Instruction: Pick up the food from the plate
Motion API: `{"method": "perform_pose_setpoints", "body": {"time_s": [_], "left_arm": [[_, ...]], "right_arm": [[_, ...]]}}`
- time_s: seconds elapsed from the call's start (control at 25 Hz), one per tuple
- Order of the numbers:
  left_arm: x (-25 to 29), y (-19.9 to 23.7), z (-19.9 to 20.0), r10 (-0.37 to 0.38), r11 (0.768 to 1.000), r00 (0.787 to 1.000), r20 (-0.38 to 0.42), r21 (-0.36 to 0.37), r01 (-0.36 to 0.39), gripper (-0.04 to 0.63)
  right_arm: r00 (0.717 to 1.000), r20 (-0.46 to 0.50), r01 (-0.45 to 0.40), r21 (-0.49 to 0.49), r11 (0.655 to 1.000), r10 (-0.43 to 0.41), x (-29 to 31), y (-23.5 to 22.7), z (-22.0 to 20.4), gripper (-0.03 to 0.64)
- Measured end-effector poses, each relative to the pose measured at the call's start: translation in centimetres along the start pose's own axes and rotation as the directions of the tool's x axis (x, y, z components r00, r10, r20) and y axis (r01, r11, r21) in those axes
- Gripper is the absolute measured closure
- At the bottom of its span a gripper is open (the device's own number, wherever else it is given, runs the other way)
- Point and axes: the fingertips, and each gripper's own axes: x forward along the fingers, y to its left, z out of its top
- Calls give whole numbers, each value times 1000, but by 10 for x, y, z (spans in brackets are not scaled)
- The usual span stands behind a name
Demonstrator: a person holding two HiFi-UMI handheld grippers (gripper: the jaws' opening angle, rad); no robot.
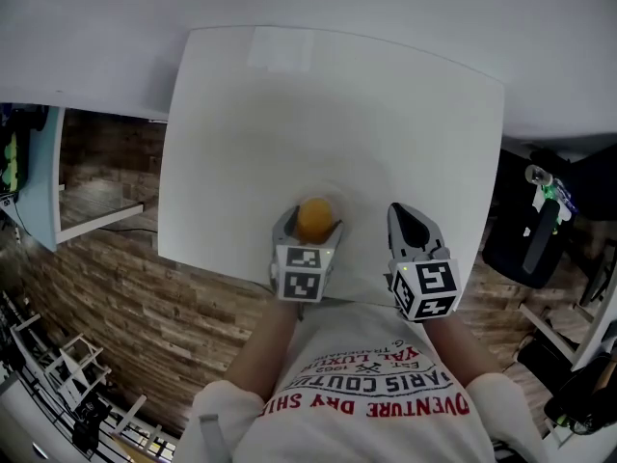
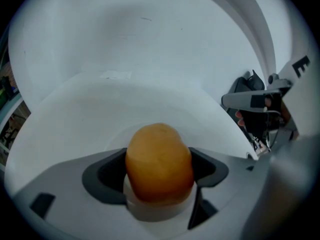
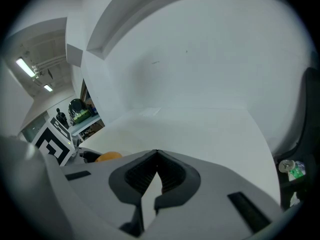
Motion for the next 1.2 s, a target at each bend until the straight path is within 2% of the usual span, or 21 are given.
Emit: {"method": "perform_pose_setpoints", "body": {"time_s": [0.08,0.2,0.4,0.52,0.68,0.88,1.04,1.2], "left_arm": [[1,-1,0,-6,1000,1000,-2,25,6,216],[-3,1,3,-18,1000,1000,12,20,18,216],[-16,6,30,-10,998,996,85,68,4,217],[-31,5,56,-12,996,986,165,89,-3,218],[-68,10,95,-16,995,945,326,95,-16,217],[-119,-1,133,-63,991,891,449,133,3,217],[-159,-9,155,-107,982,839,533,188,6,217],[-204,-16,174,-163,971,774,612,240,14,216]], "right_arm": [[1000,0,5,-1,1000,-5,-1,-1,0,609],[1000,4,14,-2,1000,-14,-5,0,0,609],[999,22,36,-33,999,-35,-12,6,5,609],[998,41,43,-38,998,-41,-18,11,9,609],[994,94,60,-37,998,-56,-26,23,28,609],[976,189,117,-11,993,-113,-51,27,53,609],[951,271,151,5,989,-147,-71,38,74,609],[920,354,170,25,985,-167,-92,58,94,609]]}}
